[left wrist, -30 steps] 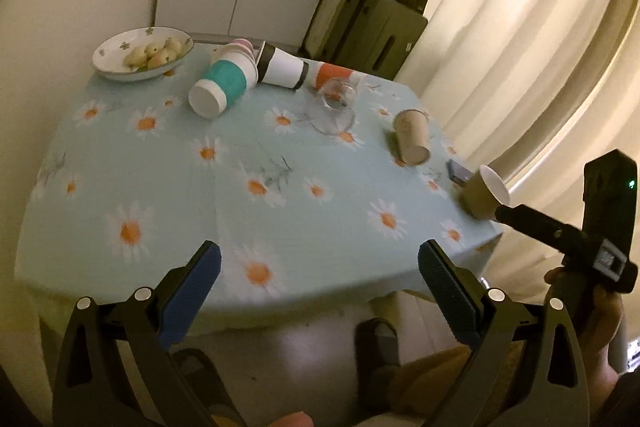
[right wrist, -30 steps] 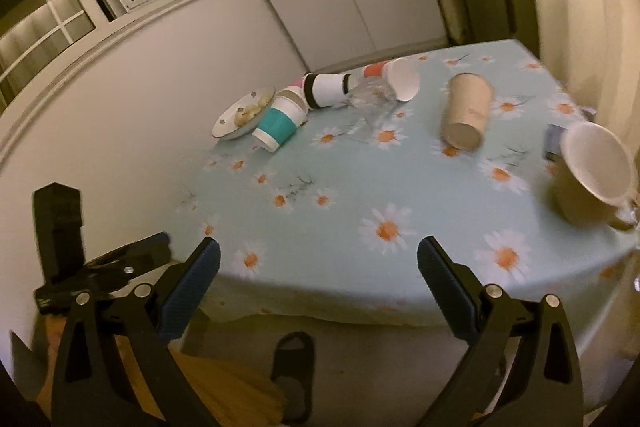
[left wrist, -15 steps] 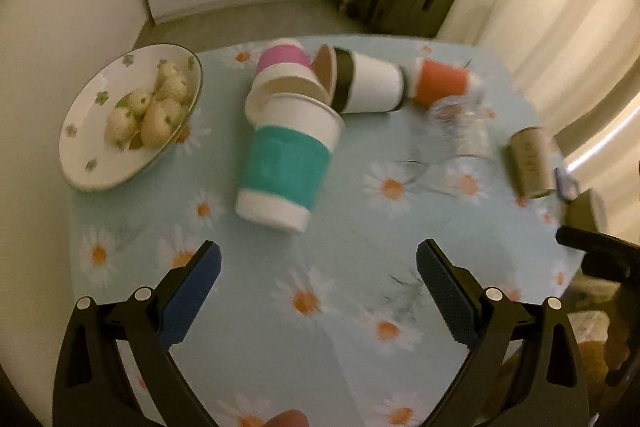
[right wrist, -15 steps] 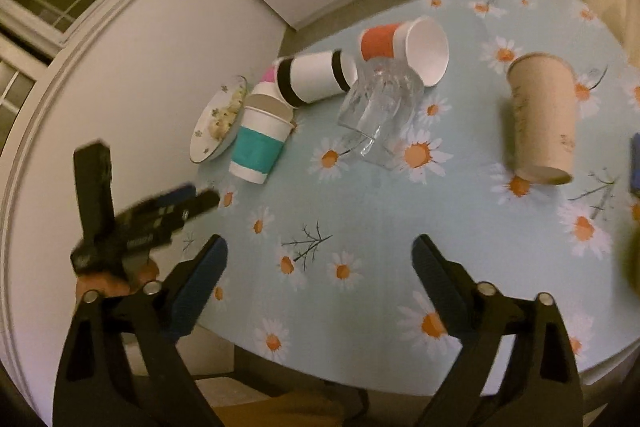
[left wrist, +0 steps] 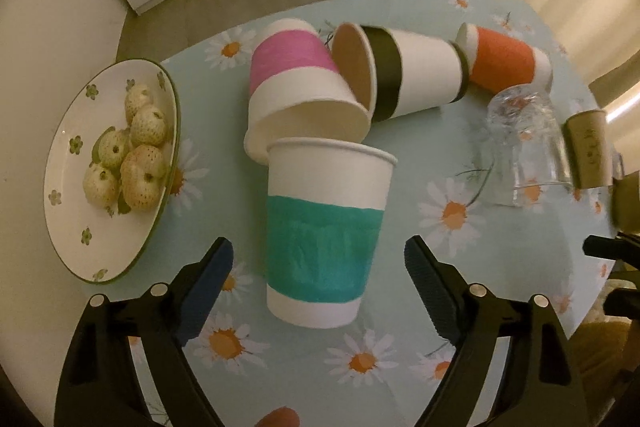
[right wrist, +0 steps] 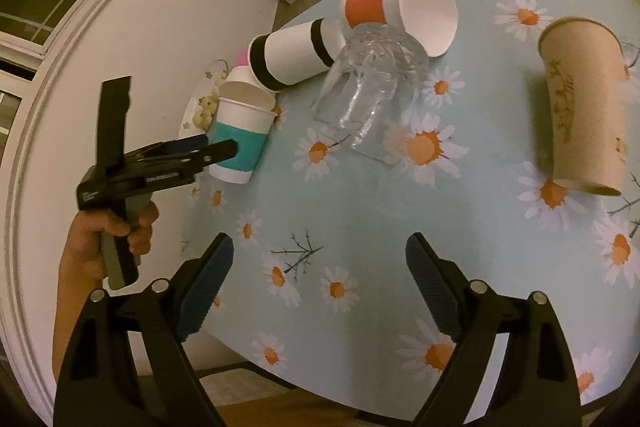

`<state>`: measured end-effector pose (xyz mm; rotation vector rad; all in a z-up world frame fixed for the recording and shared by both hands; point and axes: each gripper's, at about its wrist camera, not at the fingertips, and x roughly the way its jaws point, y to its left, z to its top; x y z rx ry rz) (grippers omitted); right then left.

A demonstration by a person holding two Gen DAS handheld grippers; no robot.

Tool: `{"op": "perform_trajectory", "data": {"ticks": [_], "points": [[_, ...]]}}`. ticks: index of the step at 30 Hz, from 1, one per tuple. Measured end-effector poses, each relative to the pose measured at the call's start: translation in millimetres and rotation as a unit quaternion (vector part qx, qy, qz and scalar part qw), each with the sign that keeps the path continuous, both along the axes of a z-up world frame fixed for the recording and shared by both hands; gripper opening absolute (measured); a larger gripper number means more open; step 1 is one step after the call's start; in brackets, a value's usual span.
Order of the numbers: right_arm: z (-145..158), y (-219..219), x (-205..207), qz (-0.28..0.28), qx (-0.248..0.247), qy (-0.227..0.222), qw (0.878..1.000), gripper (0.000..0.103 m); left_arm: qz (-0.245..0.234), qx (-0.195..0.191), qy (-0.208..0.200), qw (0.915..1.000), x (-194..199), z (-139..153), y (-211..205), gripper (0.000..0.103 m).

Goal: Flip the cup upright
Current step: 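Move the right gripper toward the teal-banded white cup lying on its side, then close the right gripper on the teal-banded cup and lift it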

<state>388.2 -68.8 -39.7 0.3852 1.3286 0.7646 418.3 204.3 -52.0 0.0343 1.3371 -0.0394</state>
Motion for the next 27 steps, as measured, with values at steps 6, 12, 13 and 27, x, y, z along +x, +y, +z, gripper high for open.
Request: {"op": "perform_trajectory", "data": {"ticks": [6, 12, 13, 27], "points": [[1.6, 4.9, 2.9, 0.001, 0.018, 0.011, 1.0, 0.085, -0.005, 0.002, 0.017, 0.9998, 4.7, -7.0, 0.2, 0.066], [1.5, 6.0, 2.9, 0.002, 0.024, 0.018, 1.0, 0.084, -0.009, -0.001, 0.02, 0.9998, 1.4, -10.3, -2.6, 0.059], [2.0, 6.4, 2.6, 0.004, 0.026, 0.019, 0.999, 0.084, -0.009, -0.003, 0.018, 0.9998, -1.1, -10.2, -2.9, 0.059], [7.0, 3.6, -2.7, 0.016, 0.076, 0.048, 0.996, 0.084, 0.049, -0.134, -0.011, 0.9897, -72.8, 26.2, -13.3, 0.059]]}}
